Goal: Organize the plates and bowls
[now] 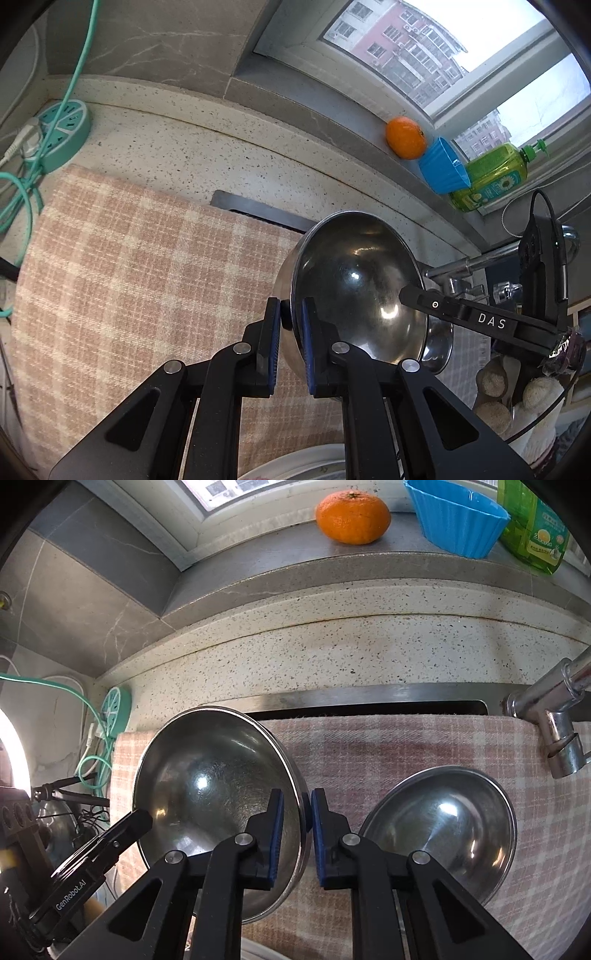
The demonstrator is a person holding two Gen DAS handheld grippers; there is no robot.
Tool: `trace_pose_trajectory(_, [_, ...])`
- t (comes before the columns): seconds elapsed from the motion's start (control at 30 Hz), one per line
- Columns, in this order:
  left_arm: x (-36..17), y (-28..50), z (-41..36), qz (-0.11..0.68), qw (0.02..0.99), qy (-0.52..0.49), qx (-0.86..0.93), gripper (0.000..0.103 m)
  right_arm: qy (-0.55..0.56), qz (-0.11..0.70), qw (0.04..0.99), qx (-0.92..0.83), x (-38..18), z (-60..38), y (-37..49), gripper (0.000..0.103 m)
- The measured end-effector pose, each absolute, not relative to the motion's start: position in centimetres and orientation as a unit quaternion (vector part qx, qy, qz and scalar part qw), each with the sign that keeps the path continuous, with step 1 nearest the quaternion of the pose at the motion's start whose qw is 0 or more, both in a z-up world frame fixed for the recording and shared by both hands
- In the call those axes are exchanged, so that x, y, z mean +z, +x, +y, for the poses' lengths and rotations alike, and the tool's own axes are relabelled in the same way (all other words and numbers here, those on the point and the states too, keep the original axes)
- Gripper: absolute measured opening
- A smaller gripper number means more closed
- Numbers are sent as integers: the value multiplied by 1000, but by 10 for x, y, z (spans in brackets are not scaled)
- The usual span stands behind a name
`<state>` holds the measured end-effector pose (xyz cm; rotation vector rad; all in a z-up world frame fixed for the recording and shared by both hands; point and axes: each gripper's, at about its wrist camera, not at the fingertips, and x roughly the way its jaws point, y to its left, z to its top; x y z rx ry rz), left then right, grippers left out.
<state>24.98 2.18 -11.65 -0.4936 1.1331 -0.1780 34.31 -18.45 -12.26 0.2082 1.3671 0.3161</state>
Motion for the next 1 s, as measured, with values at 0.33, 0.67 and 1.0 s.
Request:
trace_pose_trajectory(0.33, [-101,218,43,514,821,-238,-70,10,85,621,760,172,-102,-169,318,13])
trace_pose_trajectory(0.67, [-83,176,70,496,831,-249,-44,10,69,621,753,207,-93,-140,283,13])
trace_pose_trajectory(1.0, [-81,125,102,480,834,-270,-9,10,35,623,742,245,-87,-103,250,13])
